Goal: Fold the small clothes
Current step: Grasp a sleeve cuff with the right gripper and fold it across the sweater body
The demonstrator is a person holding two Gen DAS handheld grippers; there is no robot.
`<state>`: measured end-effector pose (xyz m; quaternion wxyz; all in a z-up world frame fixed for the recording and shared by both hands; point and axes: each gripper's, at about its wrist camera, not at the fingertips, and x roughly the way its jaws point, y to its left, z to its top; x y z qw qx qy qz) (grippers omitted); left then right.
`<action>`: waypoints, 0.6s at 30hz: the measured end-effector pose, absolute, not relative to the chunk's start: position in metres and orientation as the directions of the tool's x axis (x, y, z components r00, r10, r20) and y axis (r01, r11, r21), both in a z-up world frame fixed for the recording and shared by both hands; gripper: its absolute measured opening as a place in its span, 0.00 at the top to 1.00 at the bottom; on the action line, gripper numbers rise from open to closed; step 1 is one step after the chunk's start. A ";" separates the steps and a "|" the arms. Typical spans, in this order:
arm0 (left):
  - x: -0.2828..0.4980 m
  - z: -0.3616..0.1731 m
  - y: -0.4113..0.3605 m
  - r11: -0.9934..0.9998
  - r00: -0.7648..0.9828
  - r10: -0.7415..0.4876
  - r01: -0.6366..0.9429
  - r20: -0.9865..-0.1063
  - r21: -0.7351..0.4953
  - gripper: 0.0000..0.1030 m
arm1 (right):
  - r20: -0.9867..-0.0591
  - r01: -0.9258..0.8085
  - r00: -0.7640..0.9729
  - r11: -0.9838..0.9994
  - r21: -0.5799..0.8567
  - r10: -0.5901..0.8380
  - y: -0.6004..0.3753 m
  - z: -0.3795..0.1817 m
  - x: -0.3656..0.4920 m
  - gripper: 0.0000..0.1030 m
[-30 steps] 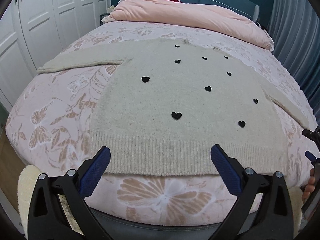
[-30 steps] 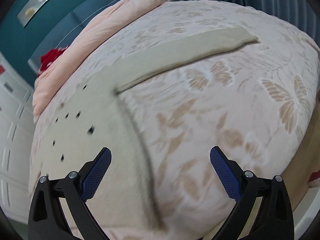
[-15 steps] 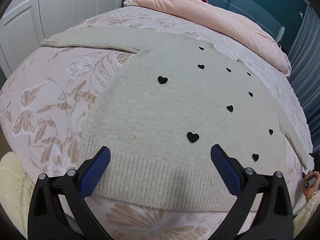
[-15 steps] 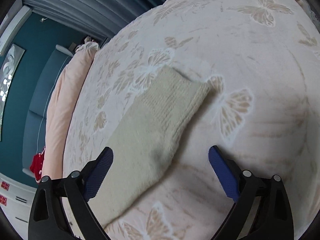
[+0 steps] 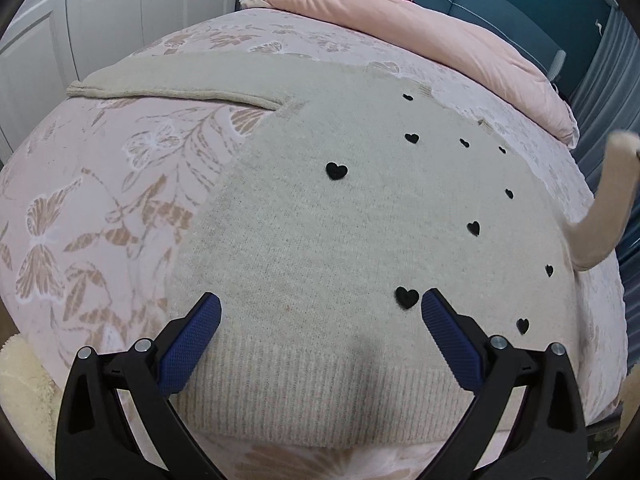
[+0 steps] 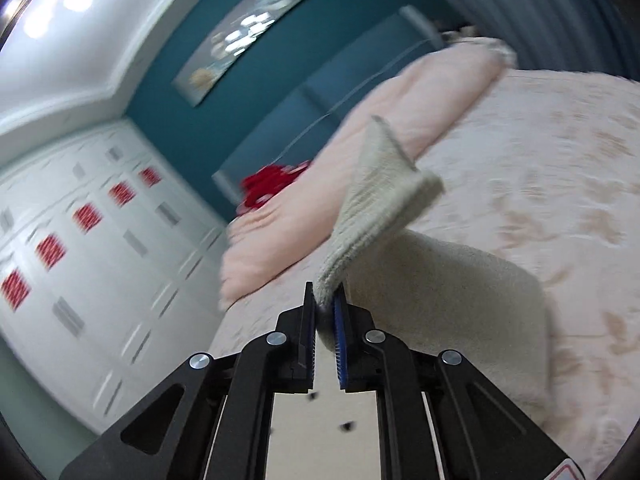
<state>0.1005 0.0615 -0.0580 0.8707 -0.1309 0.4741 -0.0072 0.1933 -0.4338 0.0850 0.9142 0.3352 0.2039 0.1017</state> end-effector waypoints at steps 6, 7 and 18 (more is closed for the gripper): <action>0.119 -0.043 0.077 0.921 0.586 -0.221 -0.137 -0.780 -0.364 0.05 | -0.472 -0.263 0.654 0.763 0.590 0.591 -0.226 0.029 0.248 0.60; 0.125 -0.041 0.079 0.913 0.589 -0.240 -0.132 -0.772 -0.385 0.05 | -0.511 -0.254 0.627 0.775 0.579 0.588 -0.211 0.013 0.249 0.60; 0.265 -0.080 0.066 0.736 0.495 -0.467 -0.243 -0.733 -0.632 0.05 | -0.674 0.143 0.644 0.809 0.570 0.361 -0.318 -0.086 0.146 0.44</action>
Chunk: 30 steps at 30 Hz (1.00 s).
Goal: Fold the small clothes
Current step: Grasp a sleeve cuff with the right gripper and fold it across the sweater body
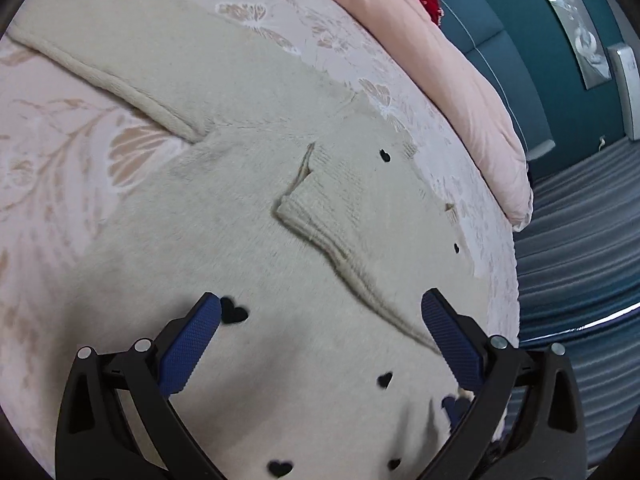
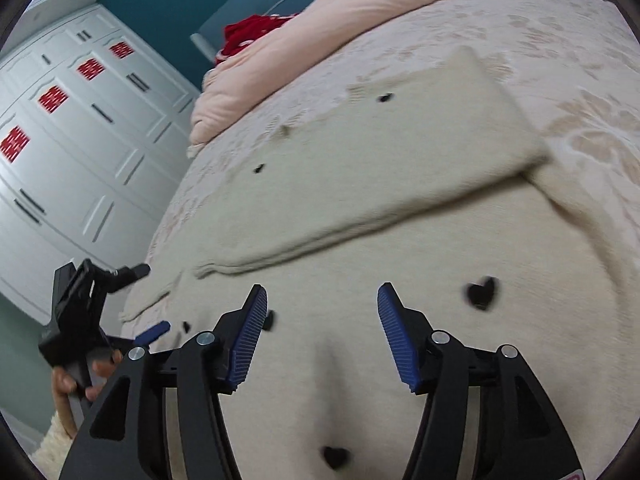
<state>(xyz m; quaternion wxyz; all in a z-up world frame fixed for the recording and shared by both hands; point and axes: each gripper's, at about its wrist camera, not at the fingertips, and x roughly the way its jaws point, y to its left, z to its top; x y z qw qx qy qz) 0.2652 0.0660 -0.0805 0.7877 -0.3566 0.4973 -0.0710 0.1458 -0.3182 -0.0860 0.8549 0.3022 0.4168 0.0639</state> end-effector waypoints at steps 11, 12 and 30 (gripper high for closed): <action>0.329 -0.096 0.030 0.736 0.512 -0.462 -0.235 -0.724 -0.635 0.92 | -0.647 0.265 0.704 0.737 0.621 0.292 -0.391 -0.110 0.163 0.36; 0.333 -0.090 0.029 0.736 0.520 -0.468 -0.217 -0.714 -0.641 0.92 | -0.636 0.271 0.714 0.722 0.637 0.294 -0.397 -0.111 0.172 0.36; 0.330 -0.124 0.045 0.839 0.590 -0.380 -0.105 -0.713 -0.534 0.90 | -0.669 0.325 0.716 0.752 0.573 0.200 -0.420 -0.117 0.189 0.89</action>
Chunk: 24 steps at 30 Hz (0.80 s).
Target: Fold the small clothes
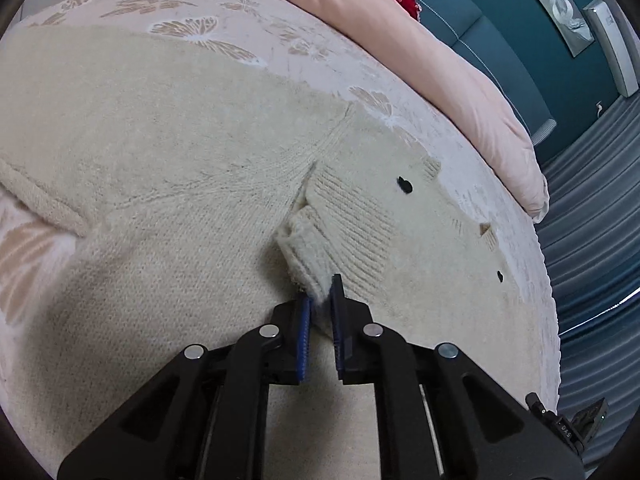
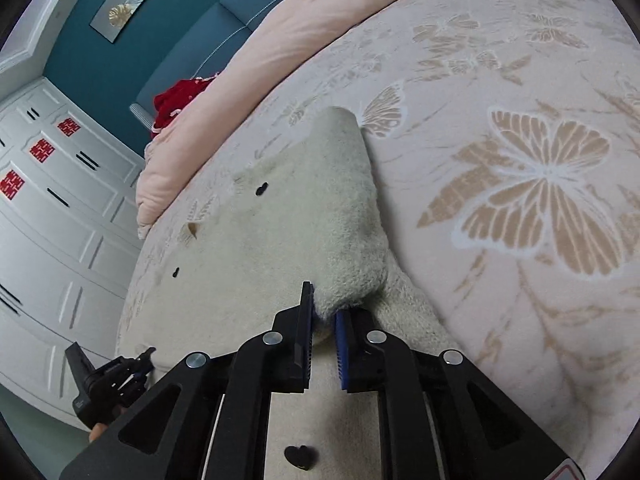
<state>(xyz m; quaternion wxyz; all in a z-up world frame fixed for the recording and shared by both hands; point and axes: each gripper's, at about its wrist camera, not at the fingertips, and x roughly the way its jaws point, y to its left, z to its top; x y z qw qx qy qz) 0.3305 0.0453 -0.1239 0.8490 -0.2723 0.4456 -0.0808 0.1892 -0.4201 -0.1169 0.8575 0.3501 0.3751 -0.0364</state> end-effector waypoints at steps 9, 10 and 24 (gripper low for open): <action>0.284 -0.105 0.104 0.742 0.689 -0.379 -0.173 -0.618 -0.647 0.33 | -0.690 0.277 0.713 0.851 0.446 0.129 -0.348 -0.100 0.119 0.70; 0.275 -0.098 0.122 0.747 0.714 -0.334 -0.198 -0.616 -0.634 0.30 | -0.686 0.236 0.713 0.871 0.431 0.146 -0.333 -0.099 0.110 0.63; 0.273 -0.103 0.434 0.474 0.661 0.129 -0.696 -0.739 -0.540 0.19 | -0.748 0.012 0.651 0.984 0.179 0.128 -0.234 -0.119 0.084 0.20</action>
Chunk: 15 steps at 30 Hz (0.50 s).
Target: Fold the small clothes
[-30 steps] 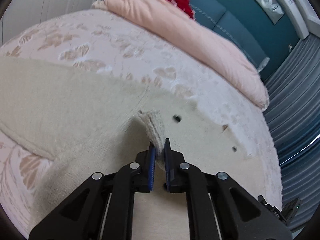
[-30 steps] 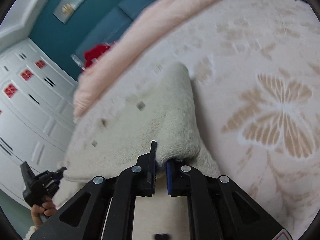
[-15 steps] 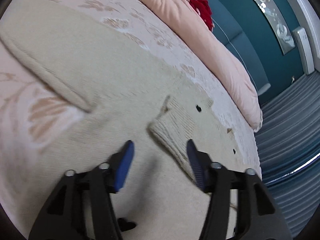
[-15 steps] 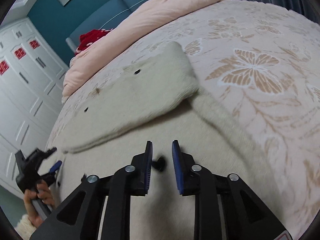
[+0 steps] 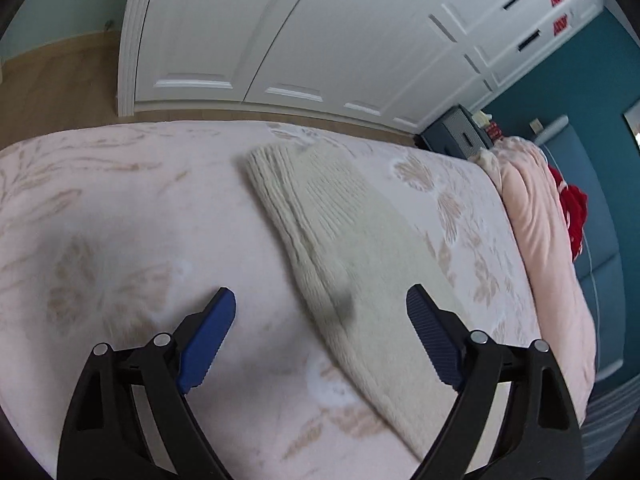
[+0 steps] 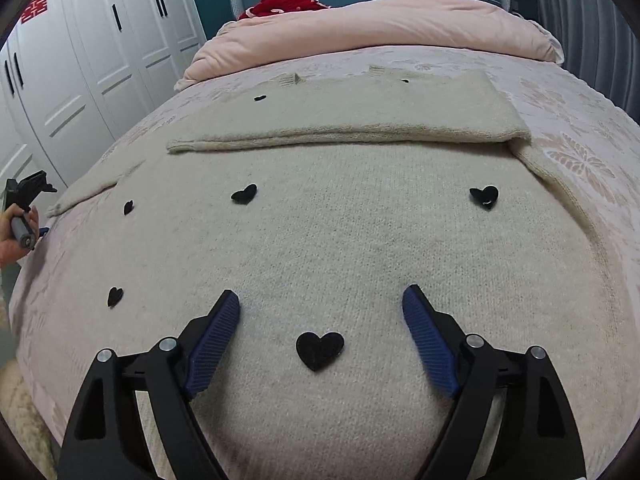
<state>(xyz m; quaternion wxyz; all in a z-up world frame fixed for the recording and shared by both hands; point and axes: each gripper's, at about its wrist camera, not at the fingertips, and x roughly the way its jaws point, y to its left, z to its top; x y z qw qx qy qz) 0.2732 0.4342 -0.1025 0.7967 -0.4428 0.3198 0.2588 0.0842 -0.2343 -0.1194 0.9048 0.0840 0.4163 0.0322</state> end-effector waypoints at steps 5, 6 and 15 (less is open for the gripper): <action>0.305 -0.099 0.440 0.550 0.626 0.053 -0.669 -0.778 -0.501 0.89 | -0.757 0.013 0.646 0.991 0.133 0.093 -0.227 -0.120 0.085 0.17; 0.306 -0.093 0.435 0.557 0.637 0.057 -0.659 -0.769 -0.505 0.89 | -0.758 0.012 0.646 0.991 0.131 0.092 -0.226 -0.121 0.085 0.17; 0.311 0.035 0.262 0.790 0.799 -0.224 -0.186 -0.558 -0.584 0.91 | -0.749 0.010 0.653 0.988 0.157 0.113 -0.229 -0.120 0.084 0.17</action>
